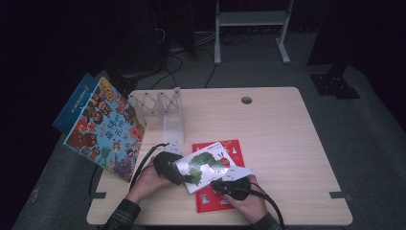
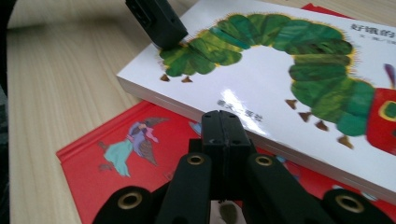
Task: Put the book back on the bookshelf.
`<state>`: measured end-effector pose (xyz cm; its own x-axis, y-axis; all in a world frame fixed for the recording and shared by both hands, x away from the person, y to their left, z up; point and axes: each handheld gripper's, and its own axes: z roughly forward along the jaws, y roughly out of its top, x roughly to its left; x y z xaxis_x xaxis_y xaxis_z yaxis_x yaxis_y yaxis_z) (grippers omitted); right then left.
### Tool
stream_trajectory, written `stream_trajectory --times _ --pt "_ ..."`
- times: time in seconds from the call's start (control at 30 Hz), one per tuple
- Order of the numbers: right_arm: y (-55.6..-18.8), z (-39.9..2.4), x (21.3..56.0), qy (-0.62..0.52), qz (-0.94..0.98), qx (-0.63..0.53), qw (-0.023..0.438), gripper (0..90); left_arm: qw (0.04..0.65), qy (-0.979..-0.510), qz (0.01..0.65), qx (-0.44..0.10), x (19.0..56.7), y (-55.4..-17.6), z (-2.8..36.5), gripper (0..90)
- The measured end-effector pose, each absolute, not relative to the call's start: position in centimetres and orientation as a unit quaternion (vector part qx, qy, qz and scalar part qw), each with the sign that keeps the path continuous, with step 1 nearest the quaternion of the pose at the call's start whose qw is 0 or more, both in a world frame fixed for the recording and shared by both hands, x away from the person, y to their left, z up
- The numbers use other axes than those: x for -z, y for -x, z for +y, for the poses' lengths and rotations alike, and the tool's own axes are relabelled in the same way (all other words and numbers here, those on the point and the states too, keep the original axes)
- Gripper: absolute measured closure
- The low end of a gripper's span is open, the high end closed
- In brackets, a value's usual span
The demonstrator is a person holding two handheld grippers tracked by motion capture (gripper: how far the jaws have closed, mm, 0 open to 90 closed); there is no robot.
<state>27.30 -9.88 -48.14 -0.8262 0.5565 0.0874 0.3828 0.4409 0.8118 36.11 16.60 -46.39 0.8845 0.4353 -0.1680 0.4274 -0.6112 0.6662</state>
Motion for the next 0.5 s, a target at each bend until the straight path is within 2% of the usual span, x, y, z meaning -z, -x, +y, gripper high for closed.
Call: stream_trajectory --times 0.5 --pt "-26.80 -9.49 48.24 -0.286 0.840 -0.447 0.118 89.5 0.366 -0.896 0.252 0.010 46.53 -36.41 16.54 0.0"
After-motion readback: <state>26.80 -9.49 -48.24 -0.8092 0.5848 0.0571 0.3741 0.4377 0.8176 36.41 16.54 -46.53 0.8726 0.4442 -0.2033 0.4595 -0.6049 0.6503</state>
